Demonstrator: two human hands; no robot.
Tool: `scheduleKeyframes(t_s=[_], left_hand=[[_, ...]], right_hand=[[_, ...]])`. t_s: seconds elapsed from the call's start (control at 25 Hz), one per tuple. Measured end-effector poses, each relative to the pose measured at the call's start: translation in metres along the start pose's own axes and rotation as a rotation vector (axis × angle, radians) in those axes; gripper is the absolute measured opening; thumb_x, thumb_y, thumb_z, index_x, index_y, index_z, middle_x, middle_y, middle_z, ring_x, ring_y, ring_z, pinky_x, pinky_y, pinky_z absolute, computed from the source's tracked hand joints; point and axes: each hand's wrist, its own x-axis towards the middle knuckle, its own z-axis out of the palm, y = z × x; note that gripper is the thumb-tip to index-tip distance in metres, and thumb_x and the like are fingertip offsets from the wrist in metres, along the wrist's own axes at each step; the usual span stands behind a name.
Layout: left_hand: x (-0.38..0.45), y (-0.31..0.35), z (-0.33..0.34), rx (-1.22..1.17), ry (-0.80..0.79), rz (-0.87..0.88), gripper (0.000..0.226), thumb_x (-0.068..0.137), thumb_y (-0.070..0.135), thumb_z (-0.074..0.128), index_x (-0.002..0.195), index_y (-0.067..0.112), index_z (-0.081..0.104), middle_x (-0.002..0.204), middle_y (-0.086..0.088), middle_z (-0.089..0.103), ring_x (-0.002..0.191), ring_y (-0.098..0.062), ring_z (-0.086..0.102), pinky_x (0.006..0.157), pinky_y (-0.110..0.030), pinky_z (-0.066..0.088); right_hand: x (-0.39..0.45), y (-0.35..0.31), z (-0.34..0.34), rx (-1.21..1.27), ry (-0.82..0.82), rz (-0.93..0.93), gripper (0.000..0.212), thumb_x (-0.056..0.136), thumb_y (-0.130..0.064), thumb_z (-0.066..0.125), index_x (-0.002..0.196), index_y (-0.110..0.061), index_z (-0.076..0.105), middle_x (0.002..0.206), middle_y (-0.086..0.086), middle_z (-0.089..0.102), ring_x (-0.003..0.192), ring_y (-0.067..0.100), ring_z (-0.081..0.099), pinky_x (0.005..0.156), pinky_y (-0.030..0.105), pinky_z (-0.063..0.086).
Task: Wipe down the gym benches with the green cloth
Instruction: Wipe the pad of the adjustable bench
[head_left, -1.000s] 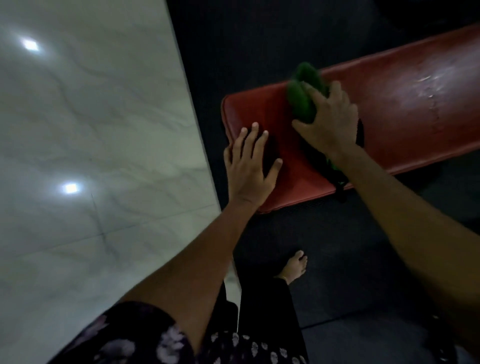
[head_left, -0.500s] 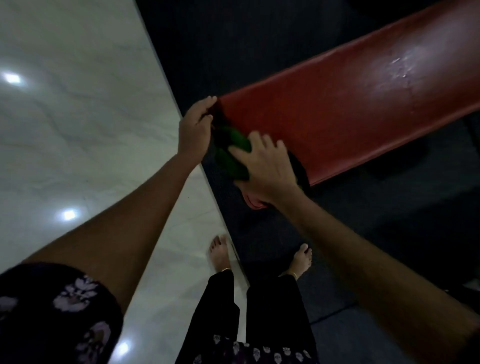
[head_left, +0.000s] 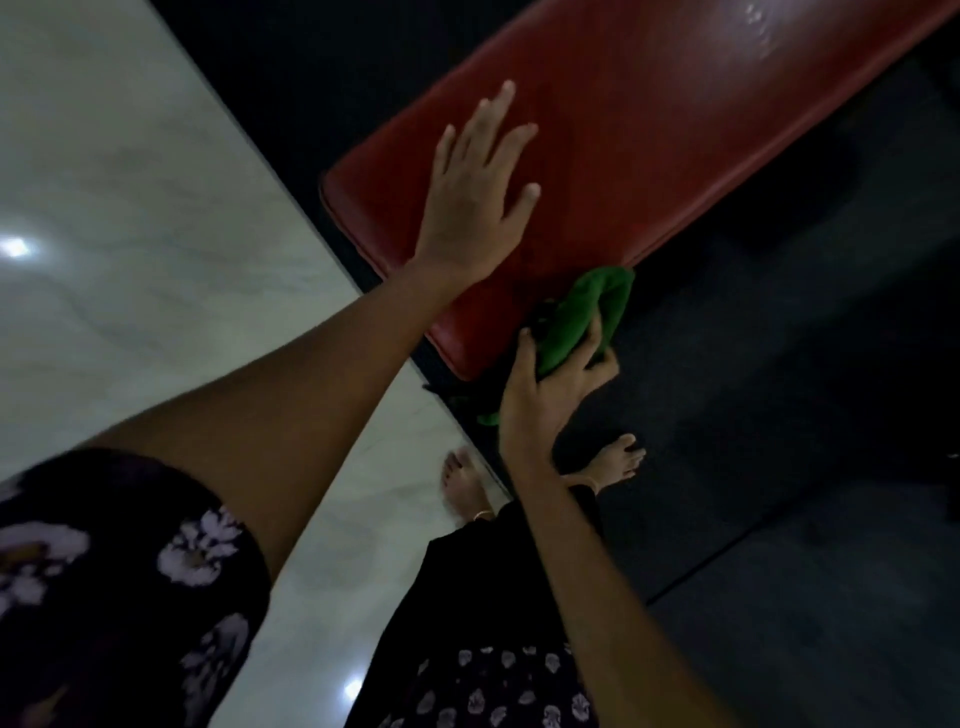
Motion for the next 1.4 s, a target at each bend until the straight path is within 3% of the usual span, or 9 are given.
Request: scheduleKeyframes(t_s=[0.16, 0.28, 0.44, 0.64, 0.76, 0.84, 1.04, 1.24, 1.4], left_hand=[[0.018, 0.004, 0.021, 0.224, -0.089, 0.038, 0.056, 0.097, 0.046, 0.030, 0.149, 0.024, 0.024, 0.158, 0.000, 0.014, 0.146, -0.021, 0.007, 0.115, -0.046, -0.002], [0.011, 0.003, 0.028, 0.202, -0.069, 0.043, 0.055, 0.097, 0.046, 0.029, 0.148, 0.024, 0.027, 0.157, -0.001, 0.019, 0.146, -0.021, 0.011, 0.115, -0.046, 0.000], [0.012, 0.006, 0.030, 0.192, -0.038, 0.064, 0.055, 0.097, 0.046, 0.029, 0.146, 0.023, 0.030, 0.156, -0.001, 0.023, 0.145, -0.023, 0.014, 0.115, -0.046, 0.002], [0.012, 0.006, 0.032, 0.184, -0.028, 0.046, 0.053, 0.098, 0.046, 0.030, 0.146, 0.024, 0.031, 0.155, 0.001, 0.024, 0.145, -0.021, 0.014, 0.115, -0.044, 0.001], [0.013, 0.007, 0.031, 0.179, -0.026, 0.040, 0.053, 0.098, 0.046, 0.031, 0.146, 0.024, 0.031, 0.155, 0.000, 0.024, 0.145, -0.022, 0.014, 0.115, -0.044, 0.001], [0.014, 0.007, 0.032, 0.182, -0.028, 0.048, 0.053, 0.097, 0.045, 0.031, 0.146, 0.023, 0.031, 0.155, -0.001, 0.024, 0.145, -0.022, 0.014, 0.115, -0.044, 0.000], [0.012, 0.004, 0.031, 0.170, -0.039, 0.040, 0.056, 0.095, 0.047, 0.031, 0.145, 0.022, 0.034, 0.154, -0.001, 0.026, 0.145, -0.023, 0.015, 0.115, -0.046, 0.002], [0.024, 0.019, 0.026, 0.074, 0.005, -0.034, 0.048, 0.093, 0.042, 0.040, 0.134, 0.018, 0.048, 0.148, -0.002, 0.038, 0.141, -0.022, 0.025, 0.115, -0.047, 0.006], [0.045, 0.040, 0.031, 0.062, -0.003, 0.059, 0.041, 0.096, 0.032, 0.039, 0.134, 0.018, 0.048, 0.150, -0.001, 0.033, 0.141, -0.019, 0.027, 0.115, -0.043, 0.007]], right_hand=[[-0.020, 0.001, 0.013, 0.047, -0.028, -0.021, 0.066, 0.080, -0.044, 0.056, 0.139, -0.020, 0.043, 0.126, 0.003, 0.030, 0.111, 0.014, 0.039, 0.100, 0.044, 0.042], [0.020, 0.001, 0.003, 0.019, 0.041, -0.048, 0.064, 0.079, -0.046, 0.058, 0.135, -0.017, 0.048, 0.129, 0.013, 0.035, 0.115, 0.022, 0.044, 0.099, 0.044, 0.043], [0.044, -0.004, 0.000, 0.142, 0.147, -0.020, 0.066, 0.078, -0.045, 0.057, 0.133, -0.011, 0.049, 0.128, 0.015, 0.037, 0.116, 0.020, 0.043, 0.100, 0.029, 0.040], [-0.008, -0.002, 0.007, 0.561, 0.085, 0.351, 0.056, 0.074, -0.031, 0.064, 0.126, -0.035, 0.044, 0.124, -0.003, 0.053, 0.117, 0.010, 0.051, 0.099, 0.023, 0.039], [0.036, -0.002, -0.007, 0.654, 0.089, 0.383, 0.048, 0.085, -0.011, 0.060, 0.126, -0.029, 0.045, 0.114, -0.013, 0.056, 0.108, 0.004, 0.054, 0.095, 0.018, 0.040], [0.069, -0.006, -0.018, 0.704, 0.111, 0.384, 0.052, 0.088, -0.009, 0.057, 0.135, -0.024, 0.041, 0.111, -0.019, 0.054, 0.105, 0.001, 0.052, 0.096, 0.018, 0.039], [0.020, -0.015, -0.004, 0.521, 0.049, 0.358, 0.069, 0.075, -0.051, 0.065, 0.136, -0.027, 0.043, 0.129, 0.000, 0.050, 0.119, 0.010, 0.050, 0.102, 0.030, 0.041], [0.100, -0.015, -0.027, 0.376, 0.191, 0.269, 0.052, 0.091, -0.034, 0.059, 0.139, -0.020, 0.042, 0.122, -0.005, 0.045, 0.108, 0.004, 0.045, 0.086, 0.011, 0.035], [0.064, -0.013, -0.013, 0.383, 0.131, 0.238, 0.052, 0.086, -0.033, 0.057, 0.136, -0.020, 0.047, 0.128, -0.001, 0.043, 0.111, 0.004, 0.044, 0.092, 0.016, 0.036]])
